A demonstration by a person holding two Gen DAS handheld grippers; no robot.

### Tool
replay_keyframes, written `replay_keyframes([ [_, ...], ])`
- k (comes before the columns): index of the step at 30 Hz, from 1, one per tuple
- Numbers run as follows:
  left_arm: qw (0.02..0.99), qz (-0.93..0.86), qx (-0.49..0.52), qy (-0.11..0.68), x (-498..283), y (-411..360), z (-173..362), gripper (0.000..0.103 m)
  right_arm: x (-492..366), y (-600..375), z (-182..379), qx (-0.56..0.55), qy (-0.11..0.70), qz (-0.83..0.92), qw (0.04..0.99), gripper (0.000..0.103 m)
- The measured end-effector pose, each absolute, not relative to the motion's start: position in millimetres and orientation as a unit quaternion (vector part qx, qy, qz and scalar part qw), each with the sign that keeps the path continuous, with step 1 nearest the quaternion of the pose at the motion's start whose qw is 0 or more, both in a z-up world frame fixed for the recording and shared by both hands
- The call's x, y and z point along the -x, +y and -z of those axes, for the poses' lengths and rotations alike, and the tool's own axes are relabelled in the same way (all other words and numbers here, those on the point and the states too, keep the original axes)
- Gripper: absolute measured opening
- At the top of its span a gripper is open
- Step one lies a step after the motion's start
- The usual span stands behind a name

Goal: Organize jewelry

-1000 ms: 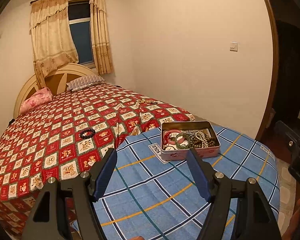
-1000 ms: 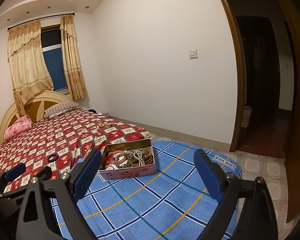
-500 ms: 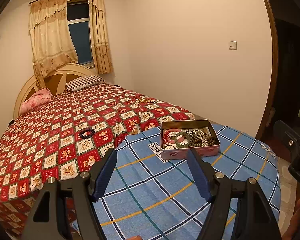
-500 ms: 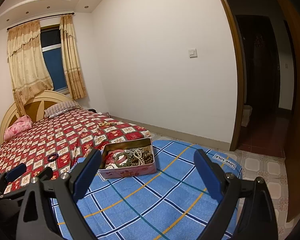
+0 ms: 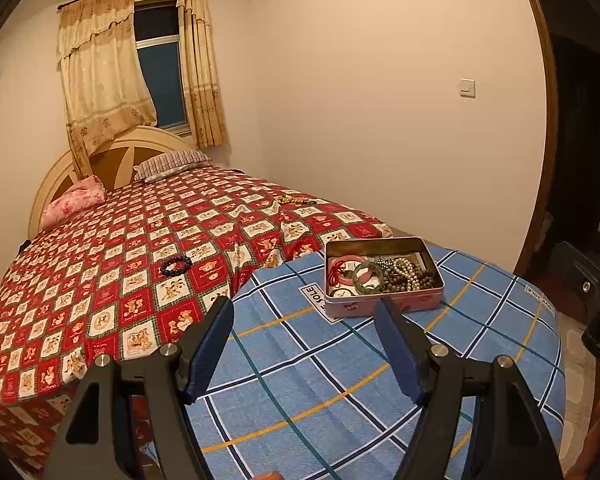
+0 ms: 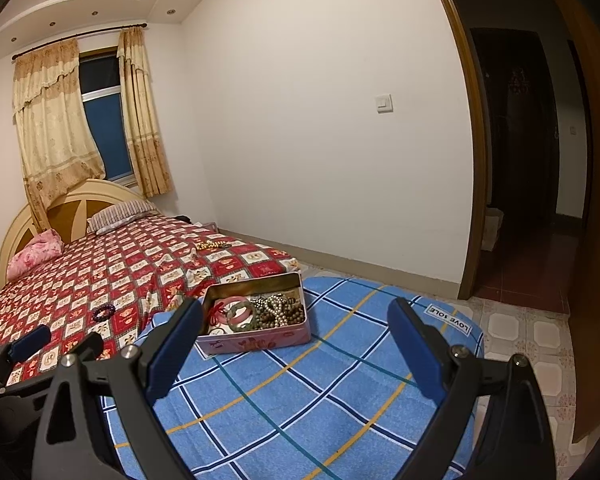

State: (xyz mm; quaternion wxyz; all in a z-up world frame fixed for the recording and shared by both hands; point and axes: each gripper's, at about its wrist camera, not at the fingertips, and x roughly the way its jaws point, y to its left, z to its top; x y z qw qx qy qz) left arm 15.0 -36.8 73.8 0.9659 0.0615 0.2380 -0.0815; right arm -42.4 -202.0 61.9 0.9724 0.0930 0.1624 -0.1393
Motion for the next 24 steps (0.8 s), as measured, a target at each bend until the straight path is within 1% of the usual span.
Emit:
replay_keyframes([
  [24,0.973,0.069,-0.073,0.208,-16.2,-34.6,-80.0,0.073,43.8,-200.6,-61.9,-0.092,0.16,0.14,0.973,0.096],
])
